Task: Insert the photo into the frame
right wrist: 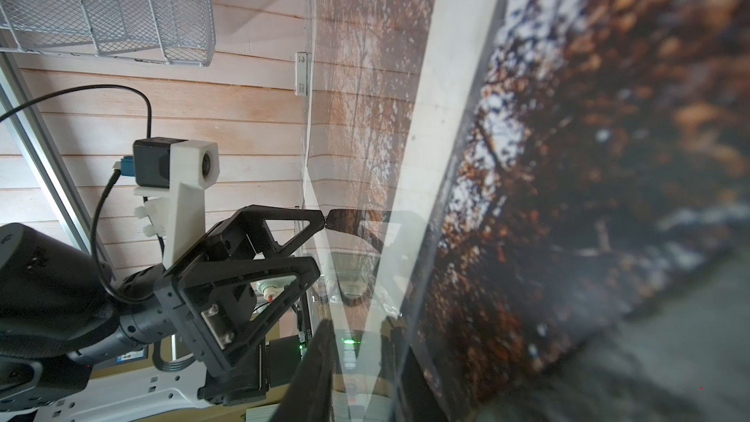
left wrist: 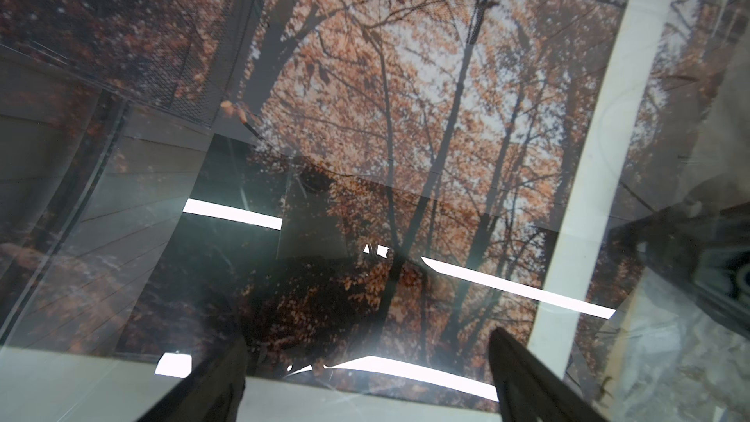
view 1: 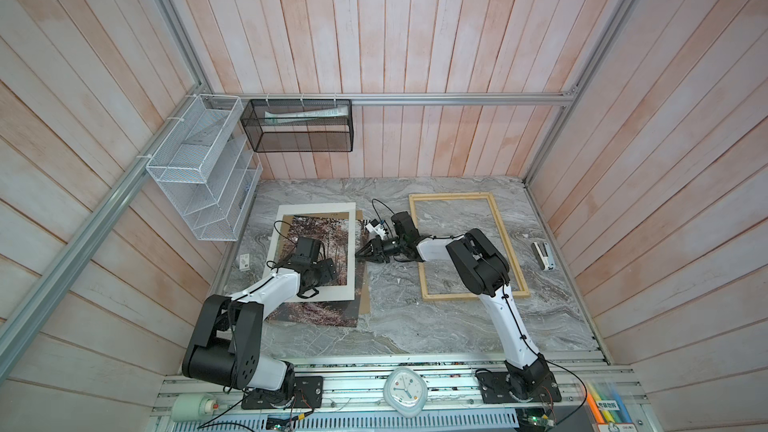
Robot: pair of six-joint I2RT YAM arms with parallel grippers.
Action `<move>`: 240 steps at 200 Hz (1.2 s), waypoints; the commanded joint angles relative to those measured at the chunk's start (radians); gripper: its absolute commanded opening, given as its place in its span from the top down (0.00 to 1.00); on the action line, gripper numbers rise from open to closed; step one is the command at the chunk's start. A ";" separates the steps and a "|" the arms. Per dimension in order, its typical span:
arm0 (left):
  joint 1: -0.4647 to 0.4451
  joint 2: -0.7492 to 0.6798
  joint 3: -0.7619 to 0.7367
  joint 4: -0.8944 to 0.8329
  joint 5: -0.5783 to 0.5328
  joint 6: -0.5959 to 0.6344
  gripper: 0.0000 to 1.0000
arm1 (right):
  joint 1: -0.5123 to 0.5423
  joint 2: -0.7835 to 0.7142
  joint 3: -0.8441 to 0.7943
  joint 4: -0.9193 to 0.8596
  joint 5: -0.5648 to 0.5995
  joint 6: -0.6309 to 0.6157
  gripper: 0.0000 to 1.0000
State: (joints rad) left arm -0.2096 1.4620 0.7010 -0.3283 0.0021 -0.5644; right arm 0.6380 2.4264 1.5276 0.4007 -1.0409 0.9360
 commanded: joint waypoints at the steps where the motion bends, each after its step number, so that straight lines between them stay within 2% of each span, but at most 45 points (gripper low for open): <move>1: -0.005 0.020 -0.043 -0.025 0.089 -0.004 0.07 | 0.011 -0.011 -0.011 0.027 -0.006 -0.003 0.77; 62: -0.005 0.001 -0.053 -0.021 0.102 -0.002 0.07 | 0.014 -0.007 -0.018 0.061 0.018 0.038 0.84; 168: -0.005 -0.014 -0.048 -0.012 0.112 -0.003 0.07 | 0.026 -0.003 -0.037 0.115 0.068 0.098 0.84; 240: -0.005 -0.040 0.001 -0.049 0.092 -0.009 0.07 | 0.025 -0.007 -0.026 0.116 0.061 0.090 0.90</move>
State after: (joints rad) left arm -0.2089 1.4288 0.6811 -0.3111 0.0570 -0.5617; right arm 0.6514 2.4264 1.5032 0.4873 -0.9730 1.0283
